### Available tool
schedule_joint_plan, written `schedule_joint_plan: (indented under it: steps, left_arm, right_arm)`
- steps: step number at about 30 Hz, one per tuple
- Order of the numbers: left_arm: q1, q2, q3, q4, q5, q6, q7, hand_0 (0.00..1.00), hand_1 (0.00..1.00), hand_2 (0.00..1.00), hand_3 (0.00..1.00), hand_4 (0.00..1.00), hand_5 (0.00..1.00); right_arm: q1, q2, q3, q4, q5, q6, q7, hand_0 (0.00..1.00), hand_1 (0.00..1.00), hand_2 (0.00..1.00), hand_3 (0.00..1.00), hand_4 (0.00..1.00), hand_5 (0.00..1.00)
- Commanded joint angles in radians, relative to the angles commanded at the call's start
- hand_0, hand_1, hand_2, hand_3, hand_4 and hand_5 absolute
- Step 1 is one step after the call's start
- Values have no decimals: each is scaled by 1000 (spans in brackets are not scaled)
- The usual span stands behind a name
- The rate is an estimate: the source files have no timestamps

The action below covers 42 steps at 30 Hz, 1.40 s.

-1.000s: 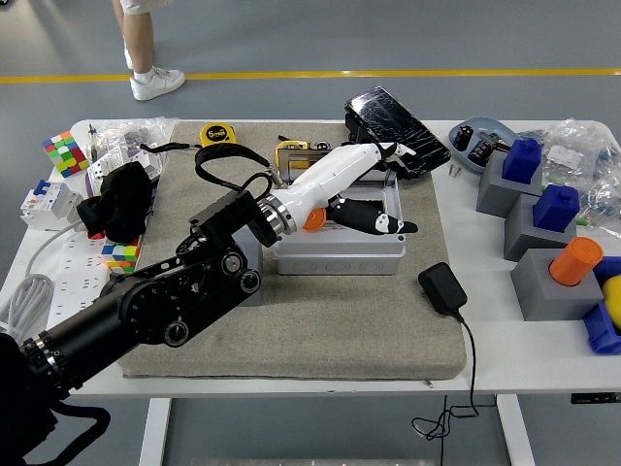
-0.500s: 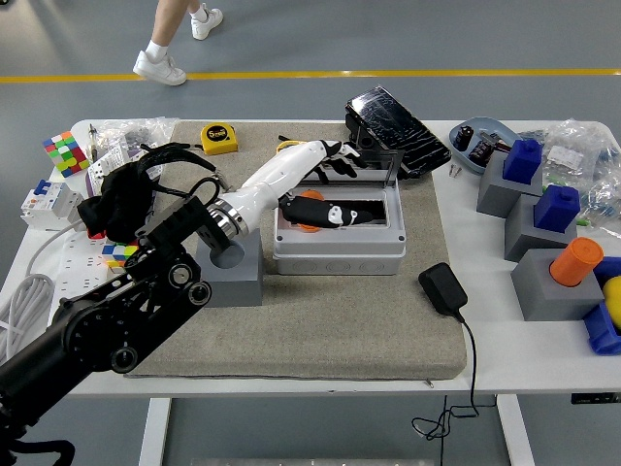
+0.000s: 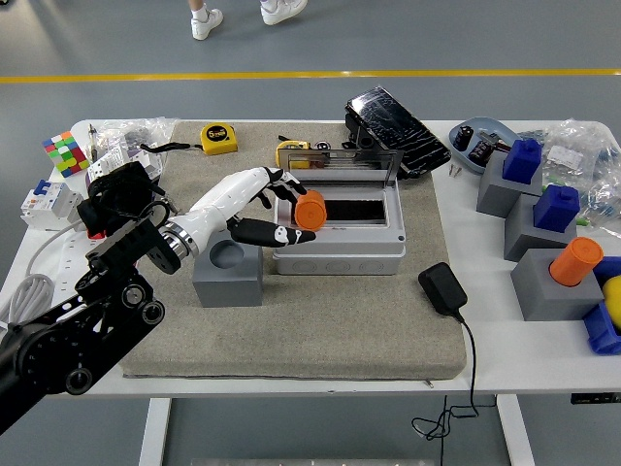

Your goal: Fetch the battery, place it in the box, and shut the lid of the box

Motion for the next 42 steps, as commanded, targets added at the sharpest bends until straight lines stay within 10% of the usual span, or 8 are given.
schedule_joint_plan:
  steps: [6,19,30,31,32,42]
  left_arm:
    - [-20,-39,48,10,-12,-1,2,419,611,575,643,998,508]
    - [-144,-231,162,110,-55,8,-24,417,610,574,643,998,492]
    - [-278,-233,54,165,10,62,-86,538,684,671,707,998,520]
    - [-288,-233,44,179,21,61,-81,538,684,671,707,998,520]
    - [-297,-233,35,194,32,59,-76,802,835,810,811,998,535]
    - [-309,-233,39,263,64,-27,41,826,859,834,830,998,559]
  right_arm:
    - [-1,0,-1,0,3,0,0,642,663,672,576,971,581]
    - [3,2,-13,0,6,2,0,643,663,672,576,971,581]
    - [6,0,-15,0,5,2,-2,643,663,672,576,971,580]
    - [6,0,-17,0,6,3,-2,643,663,672,576,971,580]
    - [7,0,-19,0,8,3,-2,642,664,672,577,971,580]
    - [8,-1,-20,0,12,2,-1,642,663,672,577,971,581]
